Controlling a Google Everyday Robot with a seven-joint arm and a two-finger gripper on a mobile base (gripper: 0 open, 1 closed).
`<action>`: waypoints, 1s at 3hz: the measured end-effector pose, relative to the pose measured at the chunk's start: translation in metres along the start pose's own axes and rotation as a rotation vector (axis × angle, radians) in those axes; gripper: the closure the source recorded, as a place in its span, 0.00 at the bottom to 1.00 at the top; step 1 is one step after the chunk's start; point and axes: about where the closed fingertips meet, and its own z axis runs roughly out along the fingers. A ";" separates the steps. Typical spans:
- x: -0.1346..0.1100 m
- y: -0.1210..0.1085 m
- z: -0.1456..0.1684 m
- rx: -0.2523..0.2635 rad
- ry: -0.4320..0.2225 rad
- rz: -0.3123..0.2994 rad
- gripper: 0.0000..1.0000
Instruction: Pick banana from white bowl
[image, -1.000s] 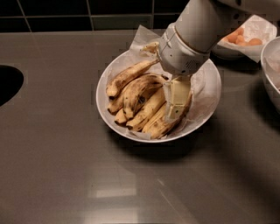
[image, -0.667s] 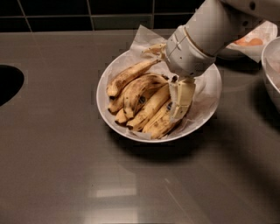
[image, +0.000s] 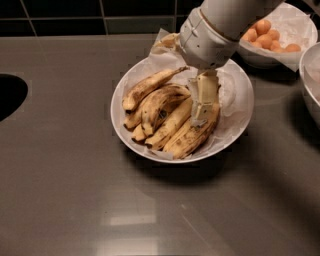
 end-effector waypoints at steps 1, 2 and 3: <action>-0.013 -0.011 0.005 -0.067 0.019 -0.029 0.00; -0.013 -0.011 0.005 -0.067 0.019 -0.029 0.02; -0.012 -0.012 0.006 -0.062 0.030 -0.015 0.08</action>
Offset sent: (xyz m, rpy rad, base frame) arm 0.0032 0.0102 0.0029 -0.0438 0.0283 0.0286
